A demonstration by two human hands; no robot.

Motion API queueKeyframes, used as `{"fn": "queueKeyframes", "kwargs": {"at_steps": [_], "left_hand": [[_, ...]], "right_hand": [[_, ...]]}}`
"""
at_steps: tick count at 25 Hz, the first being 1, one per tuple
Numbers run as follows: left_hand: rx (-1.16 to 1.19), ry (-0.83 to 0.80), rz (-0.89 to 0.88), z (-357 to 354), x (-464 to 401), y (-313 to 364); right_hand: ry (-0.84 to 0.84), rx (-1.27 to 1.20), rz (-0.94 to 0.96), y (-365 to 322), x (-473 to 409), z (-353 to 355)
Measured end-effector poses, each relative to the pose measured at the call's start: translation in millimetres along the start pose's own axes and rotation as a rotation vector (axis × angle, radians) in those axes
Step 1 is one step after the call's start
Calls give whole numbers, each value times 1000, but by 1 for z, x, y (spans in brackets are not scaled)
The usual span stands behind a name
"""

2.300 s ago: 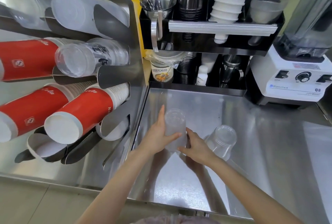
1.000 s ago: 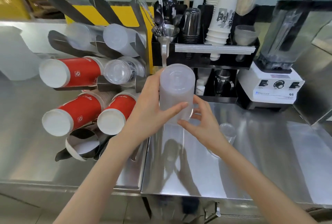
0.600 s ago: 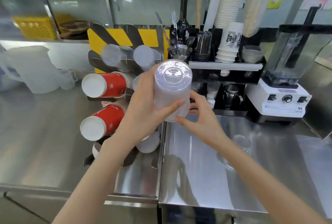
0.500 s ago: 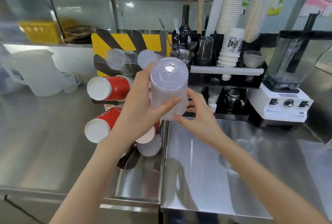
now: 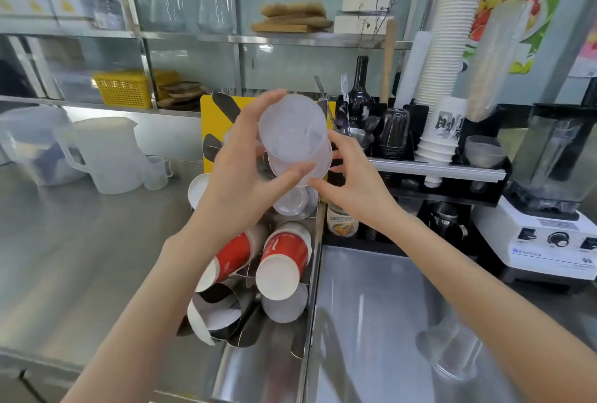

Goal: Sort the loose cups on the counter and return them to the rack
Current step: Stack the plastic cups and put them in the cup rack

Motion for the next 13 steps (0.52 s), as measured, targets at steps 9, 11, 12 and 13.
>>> {"fn": "queueKeyframes", "kwargs": {"at_steps": [9,11,12,13], "left_hand": [[-50,-9,-5,-16,-30,-44],[-46,3,14,-19,-33,-53],[-32,15,23,-20,-36,-57],[-22,25,24,-21,-39,-60]], "right_hand": [[-72,106,50,25,-52,-17],[-76,141,55,30,-58,-19],[-80,156,59,32,-60,-20],[-86,165,62,33,-61,-21]]}}
Point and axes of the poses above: each hand's wrist, its own x-axis away from the middle knuckle, its own z-axis out of the back of the hand, y = z × x, the point moved 1 cm from there along -x, towards the middle knuckle, and after that the axes turned 13 degrees about y, right-handed, at the moved point
